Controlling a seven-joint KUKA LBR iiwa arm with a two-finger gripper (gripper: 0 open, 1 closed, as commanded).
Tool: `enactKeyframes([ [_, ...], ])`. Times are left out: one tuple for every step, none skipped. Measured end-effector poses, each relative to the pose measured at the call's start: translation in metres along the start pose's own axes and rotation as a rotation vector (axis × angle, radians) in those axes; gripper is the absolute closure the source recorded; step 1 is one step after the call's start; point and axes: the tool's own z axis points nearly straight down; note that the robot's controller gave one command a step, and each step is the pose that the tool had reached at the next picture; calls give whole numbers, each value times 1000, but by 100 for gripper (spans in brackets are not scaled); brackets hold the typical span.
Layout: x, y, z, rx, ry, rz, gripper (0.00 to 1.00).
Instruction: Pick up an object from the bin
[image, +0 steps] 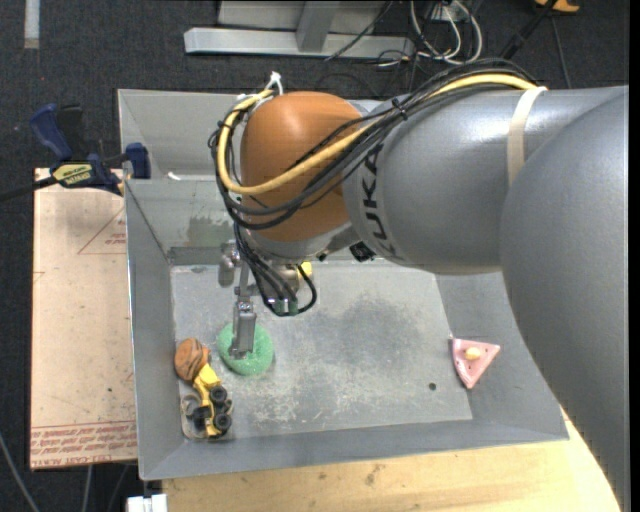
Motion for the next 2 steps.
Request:
enactKeyframes([
  [0, 0, 0, 0, 0, 0, 0],
  [23, -14, 44, -2, -7, -21, 0],
])
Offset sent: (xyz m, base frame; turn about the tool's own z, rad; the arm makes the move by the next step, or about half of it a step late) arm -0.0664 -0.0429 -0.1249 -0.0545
